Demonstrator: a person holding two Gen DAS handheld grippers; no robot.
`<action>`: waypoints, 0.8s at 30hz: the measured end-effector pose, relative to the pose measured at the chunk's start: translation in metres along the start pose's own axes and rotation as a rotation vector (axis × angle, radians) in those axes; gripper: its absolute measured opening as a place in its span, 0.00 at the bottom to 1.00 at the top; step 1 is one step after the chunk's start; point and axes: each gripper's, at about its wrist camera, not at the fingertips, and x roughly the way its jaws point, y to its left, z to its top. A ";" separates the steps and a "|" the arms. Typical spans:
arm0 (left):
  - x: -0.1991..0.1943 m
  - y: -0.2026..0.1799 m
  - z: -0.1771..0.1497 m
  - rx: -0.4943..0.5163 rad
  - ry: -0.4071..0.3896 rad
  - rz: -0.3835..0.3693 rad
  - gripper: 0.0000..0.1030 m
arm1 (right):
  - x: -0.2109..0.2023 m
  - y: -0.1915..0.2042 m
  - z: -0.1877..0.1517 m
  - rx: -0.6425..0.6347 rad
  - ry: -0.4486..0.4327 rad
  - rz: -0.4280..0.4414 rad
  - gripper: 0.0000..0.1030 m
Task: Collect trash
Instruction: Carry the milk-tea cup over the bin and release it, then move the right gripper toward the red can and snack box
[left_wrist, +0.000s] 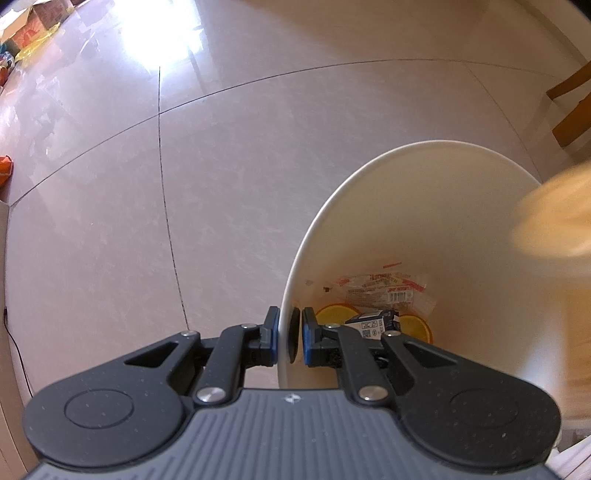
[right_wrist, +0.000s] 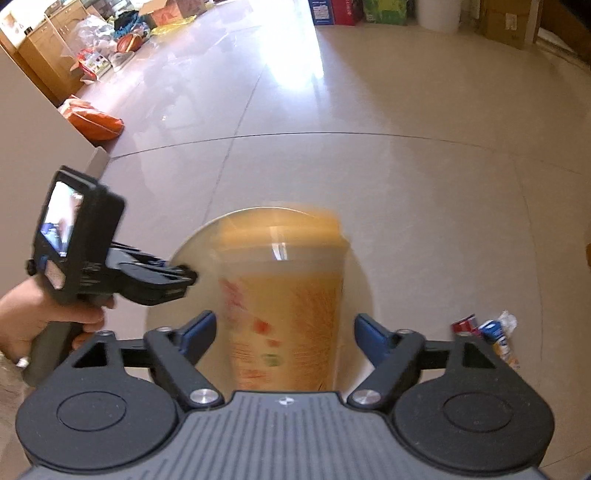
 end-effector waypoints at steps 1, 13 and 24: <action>0.000 0.000 0.000 0.002 -0.001 0.000 0.09 | -0.002 0.003 0.000 -0.003 0.005 0.000 0.83; -0.001 0.008 0.001 -0.017 -0.001 -0.020 0.10 | -0.049 -0.009 0.006 0.014 -0.075 -0.097 0.86; 0.001 0.007 0.001 -0.021 0.003 -0.017 0.10 | -0.032 -0.086 -0.019 0.108 -0.128 -0.170 0.88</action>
